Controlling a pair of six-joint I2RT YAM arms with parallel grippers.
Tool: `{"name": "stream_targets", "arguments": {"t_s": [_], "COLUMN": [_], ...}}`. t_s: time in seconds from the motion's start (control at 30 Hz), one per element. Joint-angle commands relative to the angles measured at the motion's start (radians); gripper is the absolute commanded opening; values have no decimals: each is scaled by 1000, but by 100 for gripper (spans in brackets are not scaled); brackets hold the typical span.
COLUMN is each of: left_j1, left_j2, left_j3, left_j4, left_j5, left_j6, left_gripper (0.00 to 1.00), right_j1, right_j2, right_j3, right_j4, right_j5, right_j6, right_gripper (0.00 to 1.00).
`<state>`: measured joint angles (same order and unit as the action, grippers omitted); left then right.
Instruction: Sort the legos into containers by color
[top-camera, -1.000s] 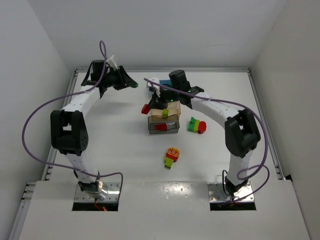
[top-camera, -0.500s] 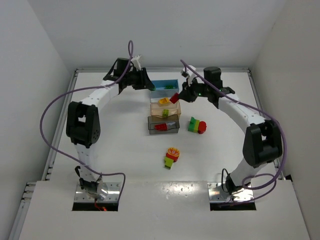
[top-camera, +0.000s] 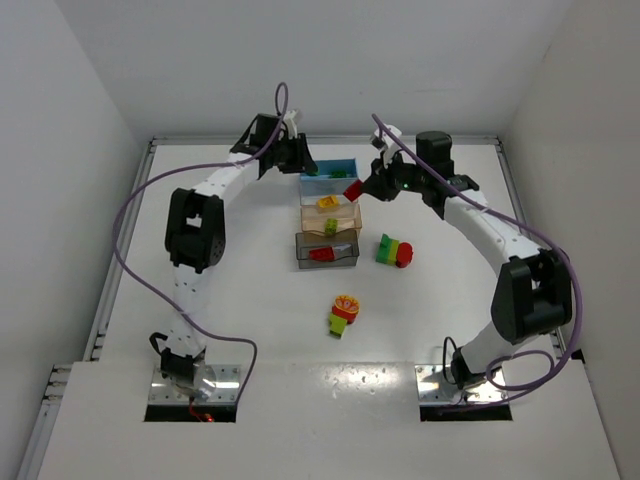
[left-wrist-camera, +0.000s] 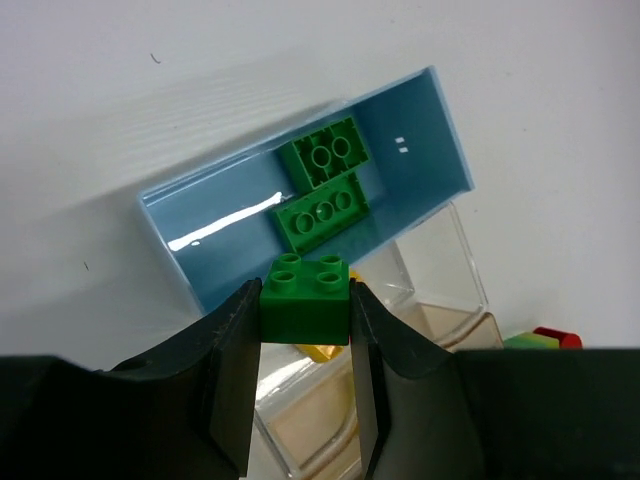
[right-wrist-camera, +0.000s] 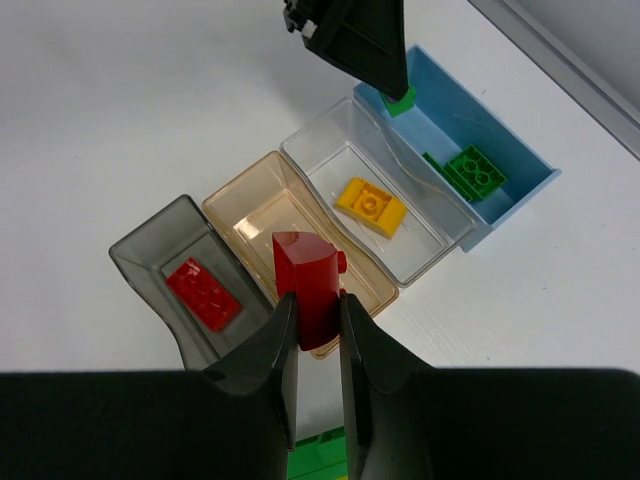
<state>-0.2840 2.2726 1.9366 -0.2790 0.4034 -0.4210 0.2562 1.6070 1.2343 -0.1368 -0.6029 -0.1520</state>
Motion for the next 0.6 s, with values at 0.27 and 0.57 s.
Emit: {"name": "stream_targets", "arguments": {"t_s": [0.27,0.57], "left_j1": [-9,9], "left_j2": [100,13], "left_j3": [188,177], "left_j4": [14,34], "left_j5": [-41,23], "left_j6": [25,44], "left_gripper": [39,67], "right_j1": [3,3], "right_j2": [-13,31], "right_j3": [31,42], "right_j4": [8,8], "right_j5": [0,-9], "right_j6": [8,-4], "right_gripper": [1,1]}}
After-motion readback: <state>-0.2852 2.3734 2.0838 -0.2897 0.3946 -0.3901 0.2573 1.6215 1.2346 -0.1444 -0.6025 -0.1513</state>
